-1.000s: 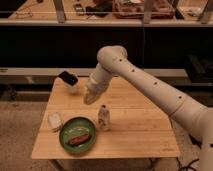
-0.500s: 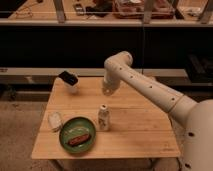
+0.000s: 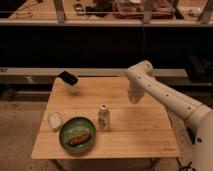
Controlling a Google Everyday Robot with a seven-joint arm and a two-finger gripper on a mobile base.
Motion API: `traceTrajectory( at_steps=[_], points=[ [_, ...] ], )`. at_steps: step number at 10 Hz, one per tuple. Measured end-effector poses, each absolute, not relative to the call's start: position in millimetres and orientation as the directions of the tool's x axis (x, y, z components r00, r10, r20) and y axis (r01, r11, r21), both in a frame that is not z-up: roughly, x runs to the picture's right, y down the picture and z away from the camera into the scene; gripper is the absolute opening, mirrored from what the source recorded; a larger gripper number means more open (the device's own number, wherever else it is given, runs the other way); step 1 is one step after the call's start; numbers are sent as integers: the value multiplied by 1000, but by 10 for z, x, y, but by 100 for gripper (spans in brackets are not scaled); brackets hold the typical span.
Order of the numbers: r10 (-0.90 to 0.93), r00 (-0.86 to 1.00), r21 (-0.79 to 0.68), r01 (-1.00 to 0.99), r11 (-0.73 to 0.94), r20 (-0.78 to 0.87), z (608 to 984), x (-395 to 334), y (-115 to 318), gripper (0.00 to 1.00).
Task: Move the arm in a circular motion
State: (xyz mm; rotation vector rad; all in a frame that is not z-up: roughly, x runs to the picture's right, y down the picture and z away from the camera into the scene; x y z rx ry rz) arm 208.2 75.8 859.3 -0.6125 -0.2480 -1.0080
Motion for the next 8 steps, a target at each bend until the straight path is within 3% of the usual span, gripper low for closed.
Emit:
traceTrajectory(
  at_steps=[4,8],
  points=[
    [-723,463,-402,874,274,513,8002,2543,1119,0],
    [-719,346,-299,933,199,602,7128,2251,1465,0]
  ],
)
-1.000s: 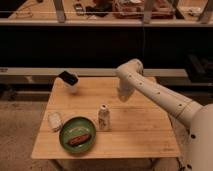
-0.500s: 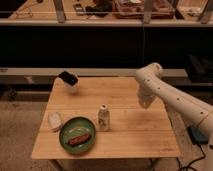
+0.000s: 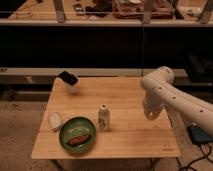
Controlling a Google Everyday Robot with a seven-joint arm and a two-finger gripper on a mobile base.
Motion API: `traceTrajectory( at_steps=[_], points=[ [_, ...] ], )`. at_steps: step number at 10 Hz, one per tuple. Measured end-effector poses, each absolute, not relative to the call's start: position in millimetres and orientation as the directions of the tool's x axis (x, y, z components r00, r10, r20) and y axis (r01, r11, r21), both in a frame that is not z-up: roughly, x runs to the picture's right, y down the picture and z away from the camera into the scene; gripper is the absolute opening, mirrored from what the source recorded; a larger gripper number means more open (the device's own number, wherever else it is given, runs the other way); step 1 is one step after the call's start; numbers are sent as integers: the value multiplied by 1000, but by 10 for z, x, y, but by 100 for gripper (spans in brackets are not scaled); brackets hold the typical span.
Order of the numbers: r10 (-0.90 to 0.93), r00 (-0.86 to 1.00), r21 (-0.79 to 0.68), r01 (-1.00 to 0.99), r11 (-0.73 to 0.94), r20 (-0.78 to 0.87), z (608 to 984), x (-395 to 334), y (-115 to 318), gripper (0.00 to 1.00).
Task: Move the arm in a circular motion
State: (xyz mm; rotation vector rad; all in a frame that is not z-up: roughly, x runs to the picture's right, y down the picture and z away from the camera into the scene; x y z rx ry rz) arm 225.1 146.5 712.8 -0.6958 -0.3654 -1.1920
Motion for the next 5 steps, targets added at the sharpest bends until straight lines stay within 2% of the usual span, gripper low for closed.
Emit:
traceTrajectory(
  at_steps=[2,5],
  points=[
    [-720,262,-195,965,177,643,6816,1815,1480,0],
    [-754,-22,122,989,77,656,6155,577,1265,0]
  ],
)
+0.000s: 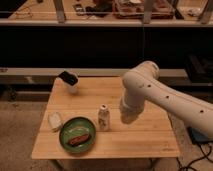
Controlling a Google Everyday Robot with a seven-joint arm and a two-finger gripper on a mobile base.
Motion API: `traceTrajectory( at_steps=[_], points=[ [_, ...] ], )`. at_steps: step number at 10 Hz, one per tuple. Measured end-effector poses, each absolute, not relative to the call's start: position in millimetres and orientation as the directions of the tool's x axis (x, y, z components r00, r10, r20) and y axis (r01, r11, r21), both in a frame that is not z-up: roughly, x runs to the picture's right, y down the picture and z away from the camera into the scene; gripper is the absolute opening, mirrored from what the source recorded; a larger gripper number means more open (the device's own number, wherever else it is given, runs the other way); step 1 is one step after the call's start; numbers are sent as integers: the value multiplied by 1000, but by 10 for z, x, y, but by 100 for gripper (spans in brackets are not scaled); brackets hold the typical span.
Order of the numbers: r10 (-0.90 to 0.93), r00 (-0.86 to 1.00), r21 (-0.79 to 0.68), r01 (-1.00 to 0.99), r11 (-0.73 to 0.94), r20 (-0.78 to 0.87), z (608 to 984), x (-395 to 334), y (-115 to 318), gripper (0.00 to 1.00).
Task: Move the arm in a circular motion
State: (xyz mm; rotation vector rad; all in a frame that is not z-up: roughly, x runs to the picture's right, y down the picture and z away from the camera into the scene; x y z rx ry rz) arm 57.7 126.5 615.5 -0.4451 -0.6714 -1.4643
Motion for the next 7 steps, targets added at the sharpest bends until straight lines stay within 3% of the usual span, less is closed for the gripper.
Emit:
traceTrajectory(
  at_steps=[4,5,7],
  points=[
    [-744,-262,404,915,12,615,5744,-573,1020,0],
    [-732,-282,432,902,19,621,5800,-738,974,0],
    [-714,-289,433,901,22,638,6309,-1038,830,0]
  ],
)
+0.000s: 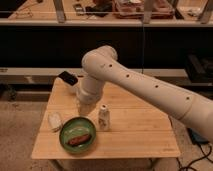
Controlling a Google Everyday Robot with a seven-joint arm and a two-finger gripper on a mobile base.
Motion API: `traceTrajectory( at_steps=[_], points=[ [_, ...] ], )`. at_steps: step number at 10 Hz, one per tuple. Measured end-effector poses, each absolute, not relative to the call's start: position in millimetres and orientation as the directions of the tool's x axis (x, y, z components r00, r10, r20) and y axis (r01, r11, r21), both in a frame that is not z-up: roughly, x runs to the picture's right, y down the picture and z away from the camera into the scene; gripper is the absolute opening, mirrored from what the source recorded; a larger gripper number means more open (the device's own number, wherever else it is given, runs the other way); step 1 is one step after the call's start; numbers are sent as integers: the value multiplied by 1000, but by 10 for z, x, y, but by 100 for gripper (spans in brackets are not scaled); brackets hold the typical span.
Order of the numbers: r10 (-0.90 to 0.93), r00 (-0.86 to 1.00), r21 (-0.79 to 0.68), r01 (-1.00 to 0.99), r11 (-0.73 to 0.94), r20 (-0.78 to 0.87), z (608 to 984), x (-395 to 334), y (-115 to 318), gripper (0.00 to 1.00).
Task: Move the arm in a circular motion
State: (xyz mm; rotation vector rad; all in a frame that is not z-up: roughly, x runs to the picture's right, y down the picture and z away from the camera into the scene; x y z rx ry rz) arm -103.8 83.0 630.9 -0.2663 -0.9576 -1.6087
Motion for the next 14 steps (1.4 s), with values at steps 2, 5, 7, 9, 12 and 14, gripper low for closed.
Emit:
traceTrajectory(
  at_steps=[2,5,7,9,12,14],
  points=[
    [-754,-226,339,941,-5,616,7001,-973,468,0],
    [-809,-96,178,984,11,580,7716,-569,-3,0],
    [-812,31,27,998,58,583,8141,-24,-124,0],
    [-794,176,-158,982,103,581,8528,805,-139,0],
    [-761,320,-305,937,168,565,8720,1721,-146,0],
    [-725,401,-330,911,248,561,8699,2193,-76,0]
  ],
)
